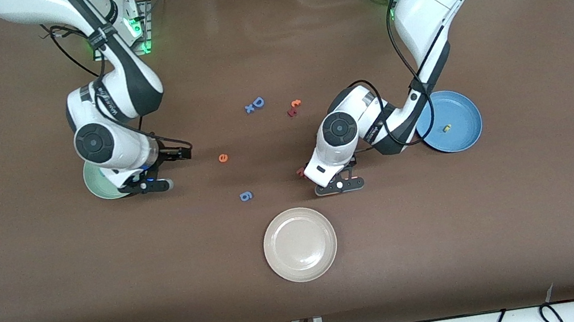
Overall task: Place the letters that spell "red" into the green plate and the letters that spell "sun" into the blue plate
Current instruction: 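Grasp the orange e with the right gripper while the left carries u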
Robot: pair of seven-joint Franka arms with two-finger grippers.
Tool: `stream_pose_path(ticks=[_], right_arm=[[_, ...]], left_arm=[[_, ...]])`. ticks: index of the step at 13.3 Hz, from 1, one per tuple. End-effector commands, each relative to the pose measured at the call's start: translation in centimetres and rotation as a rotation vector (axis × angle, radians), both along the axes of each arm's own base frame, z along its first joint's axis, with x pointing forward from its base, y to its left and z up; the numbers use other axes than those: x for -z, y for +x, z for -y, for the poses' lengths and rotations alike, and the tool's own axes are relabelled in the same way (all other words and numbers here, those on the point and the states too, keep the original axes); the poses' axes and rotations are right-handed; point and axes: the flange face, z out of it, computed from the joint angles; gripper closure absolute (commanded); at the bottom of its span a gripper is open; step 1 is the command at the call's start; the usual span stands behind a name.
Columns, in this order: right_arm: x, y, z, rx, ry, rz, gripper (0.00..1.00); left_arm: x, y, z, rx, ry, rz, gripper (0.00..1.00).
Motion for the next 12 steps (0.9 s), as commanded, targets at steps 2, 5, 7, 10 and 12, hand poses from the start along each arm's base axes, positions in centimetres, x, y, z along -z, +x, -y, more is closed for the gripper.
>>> stream_pose_path(ticks=[2,5,7,10,12], right_arm=[[2.4,-1.3,-5.5,0.042,0.018,0.034,0.01],[4.7,-0.9,-6.8,0.064,0.042,0.092,0.01],[6.0,-1.1,-7.8,0.090,0.052,0.117,0.04],[8.0,-1.7,-8.1,0.122,0.040,0.105,0.04],[9.0,-2.5,-9.2,0.126,0.033,0.096,0.04]], left_arm=[[1.2,-0.6,-0.1,0.022,0.020,-0.011,0.81],[-0.6,0.7,-2.0,-0.008,0.035,-0.033,0.82],[-3.3,1.8,-5.2,0.045,0.052,-0.114,0.81],[-6.5,2.9,-10.5,0.102,0.076,-0.220,0.81],[-8.0,3.6,-14.2,0.061,0.086,-0.282,0.81]])
